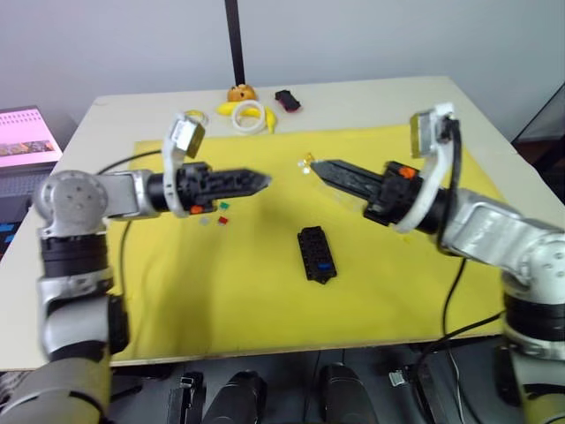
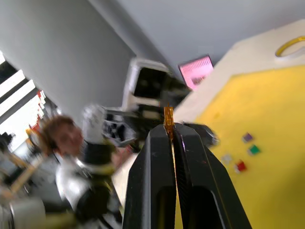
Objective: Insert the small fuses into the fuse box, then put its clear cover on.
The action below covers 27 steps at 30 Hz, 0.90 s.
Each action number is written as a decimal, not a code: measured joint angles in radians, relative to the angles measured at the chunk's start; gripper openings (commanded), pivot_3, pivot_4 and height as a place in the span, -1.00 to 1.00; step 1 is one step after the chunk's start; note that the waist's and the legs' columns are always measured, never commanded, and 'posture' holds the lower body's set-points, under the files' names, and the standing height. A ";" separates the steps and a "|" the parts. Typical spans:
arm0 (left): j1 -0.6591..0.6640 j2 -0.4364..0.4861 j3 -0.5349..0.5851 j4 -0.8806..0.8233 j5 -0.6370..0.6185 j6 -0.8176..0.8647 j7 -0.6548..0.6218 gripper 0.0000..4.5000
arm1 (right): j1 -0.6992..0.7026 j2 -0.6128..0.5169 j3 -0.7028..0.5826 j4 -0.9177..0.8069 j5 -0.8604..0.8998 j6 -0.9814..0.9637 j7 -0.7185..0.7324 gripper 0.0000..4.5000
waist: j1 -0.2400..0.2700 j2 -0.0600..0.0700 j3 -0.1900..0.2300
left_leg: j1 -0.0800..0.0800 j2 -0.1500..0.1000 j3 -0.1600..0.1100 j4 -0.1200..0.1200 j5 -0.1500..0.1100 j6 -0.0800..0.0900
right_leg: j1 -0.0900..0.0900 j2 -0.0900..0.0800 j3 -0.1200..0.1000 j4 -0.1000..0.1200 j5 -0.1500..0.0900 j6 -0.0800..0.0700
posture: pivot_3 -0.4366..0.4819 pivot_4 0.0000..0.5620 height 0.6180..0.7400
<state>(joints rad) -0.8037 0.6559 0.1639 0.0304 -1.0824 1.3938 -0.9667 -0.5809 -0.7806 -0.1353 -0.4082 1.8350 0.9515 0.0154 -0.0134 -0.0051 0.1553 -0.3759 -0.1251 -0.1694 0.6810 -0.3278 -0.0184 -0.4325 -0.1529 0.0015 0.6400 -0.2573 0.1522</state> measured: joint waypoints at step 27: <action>0.252 -0.079 -0.513 -0.150 0.845 -1.076 -0.187 0.98 | 0.044 -0.208 0.439 0.097 -1.439 -0.549 1.105 -1.00 | 0.007 0.000 0.001 | 0.000 0.001 0.002 0.001 -0.001 0.002 | 0.004 0.000 -0.002 -0.008 0.001 0.001 | -0.05 -0.47 1.00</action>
<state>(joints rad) -0.5520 0.5768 -0.3493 -0.1200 -0.2373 0.3181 -1.1541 -0.5373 -0.9887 0.3038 -0.3113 0.3959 0.4028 1.1209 -0.0066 -0.0053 0.1561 -0.3762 -0.1238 -0.1678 0.6822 -0.3288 -0.0168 -0.4283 -0.1526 0.0000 0.6316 -0.2564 0.1536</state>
